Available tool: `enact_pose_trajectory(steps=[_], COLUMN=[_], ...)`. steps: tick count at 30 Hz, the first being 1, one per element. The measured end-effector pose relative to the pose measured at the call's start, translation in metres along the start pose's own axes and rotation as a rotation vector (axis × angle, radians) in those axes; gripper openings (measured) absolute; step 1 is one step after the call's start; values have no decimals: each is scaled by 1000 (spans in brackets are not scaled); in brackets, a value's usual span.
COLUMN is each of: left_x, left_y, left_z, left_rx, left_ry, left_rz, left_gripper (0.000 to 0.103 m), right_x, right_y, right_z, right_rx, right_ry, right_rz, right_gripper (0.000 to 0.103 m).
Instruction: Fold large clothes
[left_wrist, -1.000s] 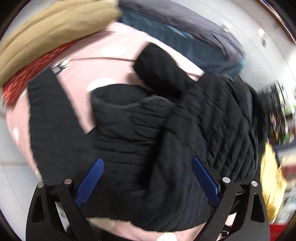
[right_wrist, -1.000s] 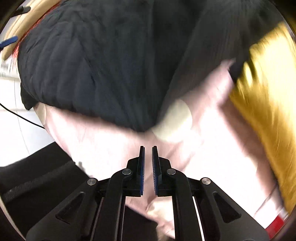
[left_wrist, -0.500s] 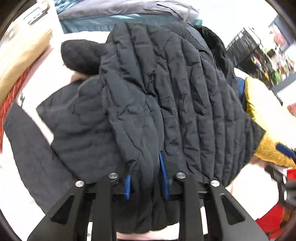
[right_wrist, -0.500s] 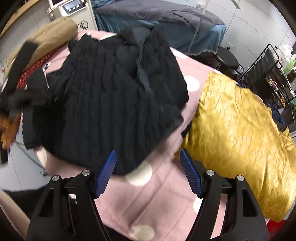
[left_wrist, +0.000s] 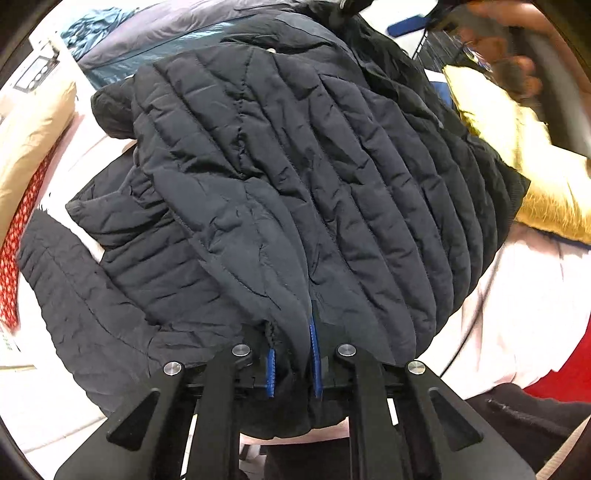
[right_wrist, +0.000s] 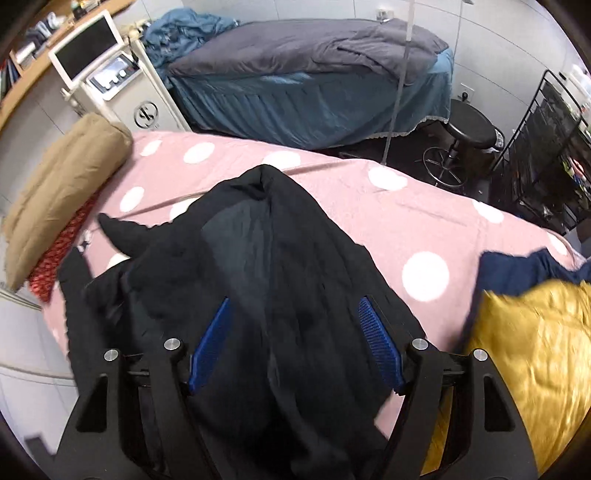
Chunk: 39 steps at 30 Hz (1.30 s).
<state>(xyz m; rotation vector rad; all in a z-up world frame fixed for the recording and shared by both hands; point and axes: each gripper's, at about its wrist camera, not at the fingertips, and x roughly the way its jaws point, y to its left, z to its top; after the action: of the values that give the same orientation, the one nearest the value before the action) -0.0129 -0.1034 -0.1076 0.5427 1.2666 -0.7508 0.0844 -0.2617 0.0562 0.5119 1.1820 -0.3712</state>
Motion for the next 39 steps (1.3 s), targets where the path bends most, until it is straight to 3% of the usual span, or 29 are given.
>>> enact_pose_trajectory(steps=[1,3,5,9,15,20,23,24,25,27,32,36,39], left_x=[-3,-9,-10,-6,7,21,22,18,13,0,-33,-45,-53], left_y=[2,11,12,11,10,2,2,4,7,14,50,87,129], left_z=[-6,-23,-30,-45,-70,-87,-87,-85,-82,-78,-73,-63,-53], left_rx=[-5,-12,-16,13,93,230,250,236,213,172,24,-169,-325], left_ry=[-1,-5,-1,42,158,246,247,238,223,179,73,16,-15], left_rz=[-7,-24,-41,-82,-176,-181,-187,-193,-206,-209,-189,-120,-39], left_gripper=[12,12,12,11,11,17,25,33,39,62,67,67,67], right_x=[13,23,16,-9,-44,-59,-65,-68,-71,-79,-118,-135,-124], right_y=[2,4,0,-10,-58,-86,-86,-82,-75,-59,-17,-1,-8], right_z=[4,-2,-19,-80,-213,-273,-273,-270,-266,-261,-246,-203,-149], right_rx=[-4,13,19,-79,-84,-45,-49,-62,-98,-184,-372,-372,-309], right_ry=[31,85,71,85,251,334,326,320,328,313,225,105,26], right_rz=[-19,-18,9,-29,-120,-174,-191,-195,-212,-231,-145,-106,-90], right_gripper=[41,18,13,6,5,5,9,19,41,66,67,67,67])
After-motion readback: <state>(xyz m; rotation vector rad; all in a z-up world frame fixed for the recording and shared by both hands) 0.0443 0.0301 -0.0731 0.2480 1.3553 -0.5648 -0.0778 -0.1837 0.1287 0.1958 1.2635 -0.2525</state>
